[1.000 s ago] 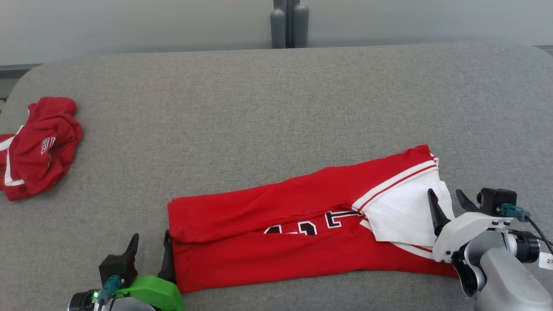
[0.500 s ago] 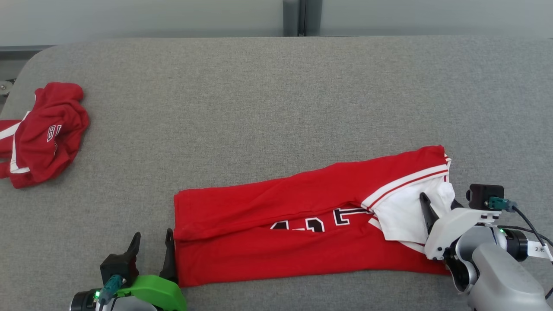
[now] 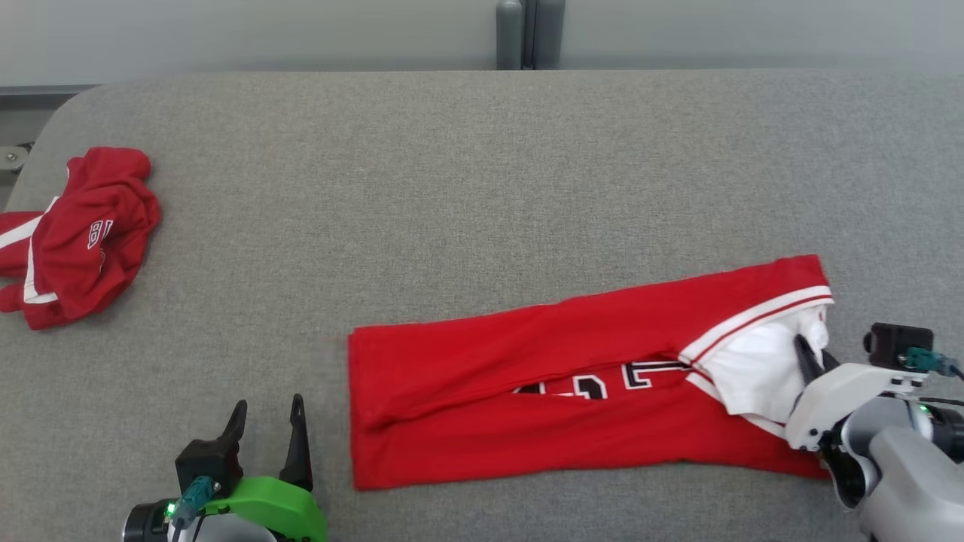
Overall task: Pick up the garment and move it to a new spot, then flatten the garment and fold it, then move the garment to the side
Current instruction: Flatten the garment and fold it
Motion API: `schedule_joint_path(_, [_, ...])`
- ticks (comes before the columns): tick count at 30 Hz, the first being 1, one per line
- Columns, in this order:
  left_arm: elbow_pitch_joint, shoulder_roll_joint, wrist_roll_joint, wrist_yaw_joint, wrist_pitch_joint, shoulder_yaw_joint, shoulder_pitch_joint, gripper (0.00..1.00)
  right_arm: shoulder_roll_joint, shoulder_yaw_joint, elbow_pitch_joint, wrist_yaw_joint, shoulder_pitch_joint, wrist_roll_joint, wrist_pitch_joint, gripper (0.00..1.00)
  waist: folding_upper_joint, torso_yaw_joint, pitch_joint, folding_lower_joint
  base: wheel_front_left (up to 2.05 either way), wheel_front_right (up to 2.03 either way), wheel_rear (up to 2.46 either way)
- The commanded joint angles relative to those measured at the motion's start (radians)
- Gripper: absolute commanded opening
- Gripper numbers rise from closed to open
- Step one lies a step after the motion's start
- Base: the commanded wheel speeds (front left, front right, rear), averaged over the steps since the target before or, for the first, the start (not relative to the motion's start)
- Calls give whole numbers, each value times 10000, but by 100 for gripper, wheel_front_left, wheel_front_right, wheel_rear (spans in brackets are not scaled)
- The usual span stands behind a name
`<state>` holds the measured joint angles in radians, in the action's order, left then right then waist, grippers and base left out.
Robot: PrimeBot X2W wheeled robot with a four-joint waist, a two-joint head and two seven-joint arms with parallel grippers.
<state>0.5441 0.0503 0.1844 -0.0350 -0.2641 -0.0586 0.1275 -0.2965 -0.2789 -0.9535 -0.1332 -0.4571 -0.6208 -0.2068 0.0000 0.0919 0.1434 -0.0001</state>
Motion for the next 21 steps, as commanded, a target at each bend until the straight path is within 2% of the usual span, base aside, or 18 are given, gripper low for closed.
schedule_joint_path(1, [-42, 13, 51, -29, 4, 23, -54, 100, -180, 79, -162, 47, 29, -50, -64, 0, 0, -47, -32, 1, 0, 0, 0])
schedule_joint_path(6, [-36, 15, 200, -12, 4, -37, -151, 100, -617, 702, -455, 39, -263, 107, -446, 0, 0, -320, -72, 1, 0, 0, 0])
schedule_joint_path(10, [2, 16, 283, -14, 4, -94, -204, 100, -504, 681, -67, 35, -334, 479, -552, 0, 0, -580, -123, 1, 0, 0, 0])
schedule_joint_path(16, [17, 17, 288, -40, 4, -193, -254, 100, -174, -674, 1849, 30, -125, 691, -555, 0, 0, -947, -243, 1, 0, 0, 0])
schedule_joint_path(21, [68, 20, 368, -62, 4, -413, -225, 100, 22, -2227, 3516, 27, 179, 464, 69, 0, 0, -913, -417, 1, 0, 0, 0])
